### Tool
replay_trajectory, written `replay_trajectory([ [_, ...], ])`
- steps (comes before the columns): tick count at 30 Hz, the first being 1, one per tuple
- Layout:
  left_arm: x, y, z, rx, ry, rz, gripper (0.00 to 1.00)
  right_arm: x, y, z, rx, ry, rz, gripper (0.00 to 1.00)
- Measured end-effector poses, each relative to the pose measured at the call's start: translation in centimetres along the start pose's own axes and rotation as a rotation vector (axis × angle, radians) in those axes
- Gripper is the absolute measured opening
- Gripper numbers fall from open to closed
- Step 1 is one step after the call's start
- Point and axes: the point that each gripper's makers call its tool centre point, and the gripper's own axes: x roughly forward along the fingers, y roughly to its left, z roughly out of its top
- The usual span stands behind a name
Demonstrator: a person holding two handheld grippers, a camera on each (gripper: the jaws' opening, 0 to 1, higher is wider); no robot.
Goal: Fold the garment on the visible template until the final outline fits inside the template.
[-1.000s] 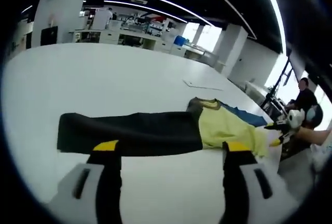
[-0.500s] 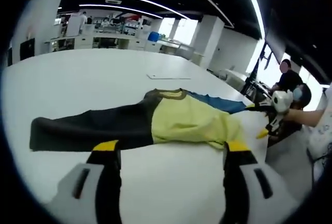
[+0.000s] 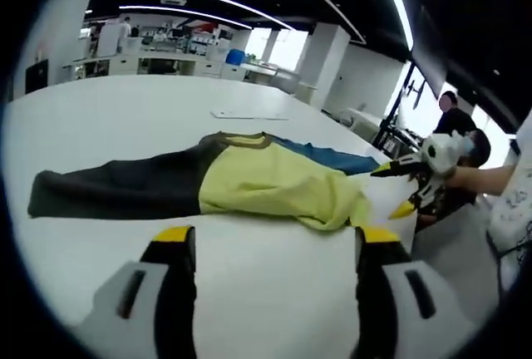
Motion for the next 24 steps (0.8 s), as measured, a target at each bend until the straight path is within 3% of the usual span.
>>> replay_trajectory([
  [1,0.0,-0.9,-0.2,-0.001,0.000,0.000,0.75,0.4,0.3,0.1,-0.017,0.004,0.008,0.55],
  [5,0.1,-1.4,-0.4,-0.026,-0.006,-0.008,0.75,2.1,2.1,0.7,-0.060,0.019,0.052,0.50],
  [12,-0.1,-2.3,-1.5,-0.034,0.013,-0.027,0.74,3.9,2.9,0.3,-0.104,0.050,0.072,0.35],
  [16,-0.2,-3.1,-1.7,-0.034,0.012,-0.029,0.73,4.0,2.9,0.1,-0.102,0.062,0.072,0.26],
  [24,0.3,-4.0,-2.1,-0.046,0.008,-0.044,0.71,4.0,2.8,0.0,-0.119,0.067,0.066,0.00],
])
